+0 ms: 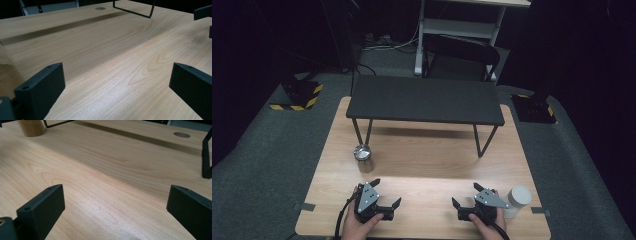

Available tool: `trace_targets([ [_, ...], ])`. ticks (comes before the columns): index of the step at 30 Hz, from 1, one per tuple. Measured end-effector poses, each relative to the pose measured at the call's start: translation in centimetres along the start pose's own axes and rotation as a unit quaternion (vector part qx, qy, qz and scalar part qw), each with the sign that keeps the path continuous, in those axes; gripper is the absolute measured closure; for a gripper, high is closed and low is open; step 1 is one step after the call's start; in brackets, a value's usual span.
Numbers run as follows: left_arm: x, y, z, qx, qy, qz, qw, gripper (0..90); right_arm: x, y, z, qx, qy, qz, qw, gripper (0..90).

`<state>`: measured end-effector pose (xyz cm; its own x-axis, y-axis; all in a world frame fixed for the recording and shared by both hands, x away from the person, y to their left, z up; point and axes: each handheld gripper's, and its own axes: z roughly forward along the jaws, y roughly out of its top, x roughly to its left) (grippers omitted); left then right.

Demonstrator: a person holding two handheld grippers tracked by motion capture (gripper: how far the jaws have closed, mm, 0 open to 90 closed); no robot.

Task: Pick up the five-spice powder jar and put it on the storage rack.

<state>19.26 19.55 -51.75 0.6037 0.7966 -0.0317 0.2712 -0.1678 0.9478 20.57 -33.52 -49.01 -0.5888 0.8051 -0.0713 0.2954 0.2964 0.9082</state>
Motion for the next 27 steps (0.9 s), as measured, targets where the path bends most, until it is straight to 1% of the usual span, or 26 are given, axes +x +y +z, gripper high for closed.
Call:
trace_targets([
  [5, -0.03, -0.10, -0.04, -0.003, 0.000, 0.000, 1.0000, 0.6, -0.21, -0.09, -0.19, 0.000, 0.007, 0.005, 1.0000, 0.7],
  [11, 0.10, -0.14, -0.08, -0.004, -0.003, -0.002, 1.0000, 0.6, -0.10, -0.18, -0.28, -0.002, 0.002, 0.009, 1.0000, 0.5],
  [17, 0.19, -0.12, -0.06, -0.003, -0.003, -0.007, 1.0000, 0.6, -0.09, -0.25, -0.34, -0.003, 0.005, 0.004, 1.0000, 0.4],
  [21, 0.22, -0.13, -0.08, -0.003, -0.003, -0.010, 0.9999, 0.6, -0.25, -0.26, -0.35, -0.003, 0.006, 0.010, 0.9999, 0.4],
  [26, 0.24, -0.32, -0.19, -0.009, 0.000, -0.013, 0.9999, 0.6, -0.24, -0.26, -0.35, -0.004, 0.006, 0.009, 0.9999, 0.4],
  [27, 0.24, -0.54, -0.30, -0.015, 0.002, -0.017, 0.9998, 0.6, -0.23, -0.26, -0.34, -0.004, 0.007, 0.007, 0.9999, 0.4],
])
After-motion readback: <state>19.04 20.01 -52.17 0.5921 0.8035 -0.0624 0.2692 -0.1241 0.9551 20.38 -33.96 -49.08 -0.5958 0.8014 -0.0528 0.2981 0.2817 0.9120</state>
